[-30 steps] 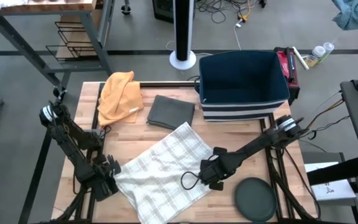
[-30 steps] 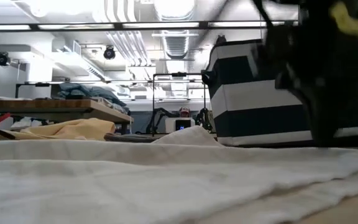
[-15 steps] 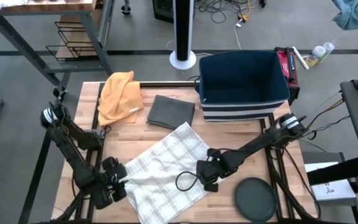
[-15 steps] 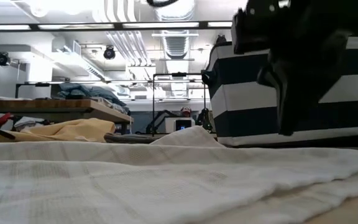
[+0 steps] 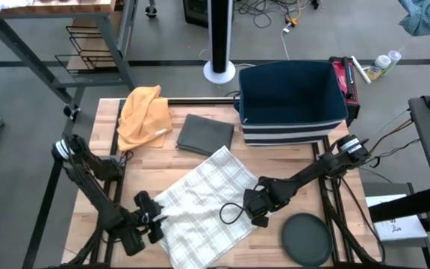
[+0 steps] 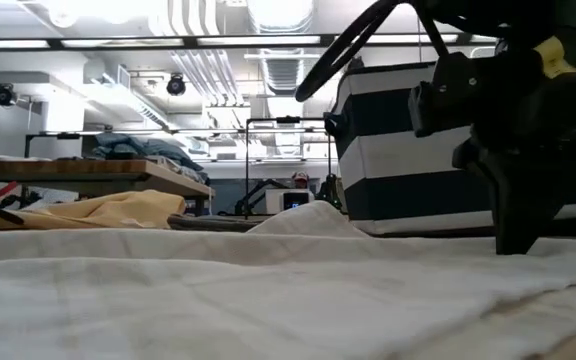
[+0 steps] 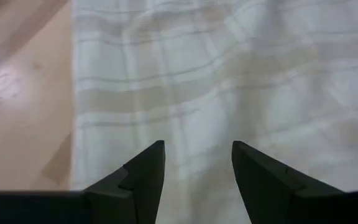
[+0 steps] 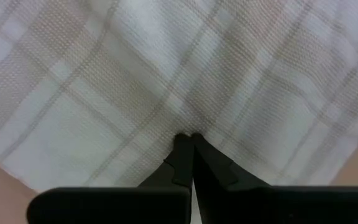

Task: Fold kitchen towel into neat rectangle
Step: Fold the white patterned towel

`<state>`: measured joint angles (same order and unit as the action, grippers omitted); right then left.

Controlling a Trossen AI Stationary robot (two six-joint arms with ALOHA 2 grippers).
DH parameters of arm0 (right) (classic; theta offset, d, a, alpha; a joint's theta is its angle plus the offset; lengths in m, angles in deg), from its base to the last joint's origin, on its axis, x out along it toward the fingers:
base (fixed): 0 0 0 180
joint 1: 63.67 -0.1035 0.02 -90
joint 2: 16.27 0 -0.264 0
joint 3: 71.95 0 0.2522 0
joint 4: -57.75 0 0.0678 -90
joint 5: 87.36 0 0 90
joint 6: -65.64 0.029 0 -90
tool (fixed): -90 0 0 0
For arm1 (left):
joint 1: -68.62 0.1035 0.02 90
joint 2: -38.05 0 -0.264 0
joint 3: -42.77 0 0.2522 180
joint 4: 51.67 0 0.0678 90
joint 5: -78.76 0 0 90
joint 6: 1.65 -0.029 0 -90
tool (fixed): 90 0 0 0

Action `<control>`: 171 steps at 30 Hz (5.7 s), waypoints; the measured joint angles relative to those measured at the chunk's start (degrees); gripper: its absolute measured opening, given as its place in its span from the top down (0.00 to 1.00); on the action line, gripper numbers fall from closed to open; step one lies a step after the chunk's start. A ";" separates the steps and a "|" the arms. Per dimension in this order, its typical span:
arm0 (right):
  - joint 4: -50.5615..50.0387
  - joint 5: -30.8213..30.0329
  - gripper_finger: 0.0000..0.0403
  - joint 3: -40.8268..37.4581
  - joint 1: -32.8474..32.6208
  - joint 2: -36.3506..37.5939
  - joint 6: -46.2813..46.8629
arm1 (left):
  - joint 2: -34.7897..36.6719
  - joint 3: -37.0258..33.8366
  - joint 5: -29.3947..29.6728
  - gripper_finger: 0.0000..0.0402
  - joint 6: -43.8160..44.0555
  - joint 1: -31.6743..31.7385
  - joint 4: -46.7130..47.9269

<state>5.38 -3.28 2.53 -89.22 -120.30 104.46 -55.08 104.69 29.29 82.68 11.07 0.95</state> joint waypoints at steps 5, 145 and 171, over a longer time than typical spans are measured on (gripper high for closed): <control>-17.78 -3.97 1.00 3.05 0.67 -0.24 -2.18 | -3.87 -0.09 -0.51 0.56 -4.08 4.06 -1.95; 14.15 -2.34 1.00 3.12 -5.27 -2.70 4.37 | 6.43 -22.02 5.36 0.60 -21.51 31.13 -28.09; 17.63 -5.65 1.00 -1.42 -5.58 1.68 9.51 | 17.89 -20.29 13.55 0.59 -3.59 24.22 -2.79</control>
<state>23.00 -8.93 1.12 -94.80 -118.61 113.97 -37.19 84.40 42.84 79.09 35.29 -1.83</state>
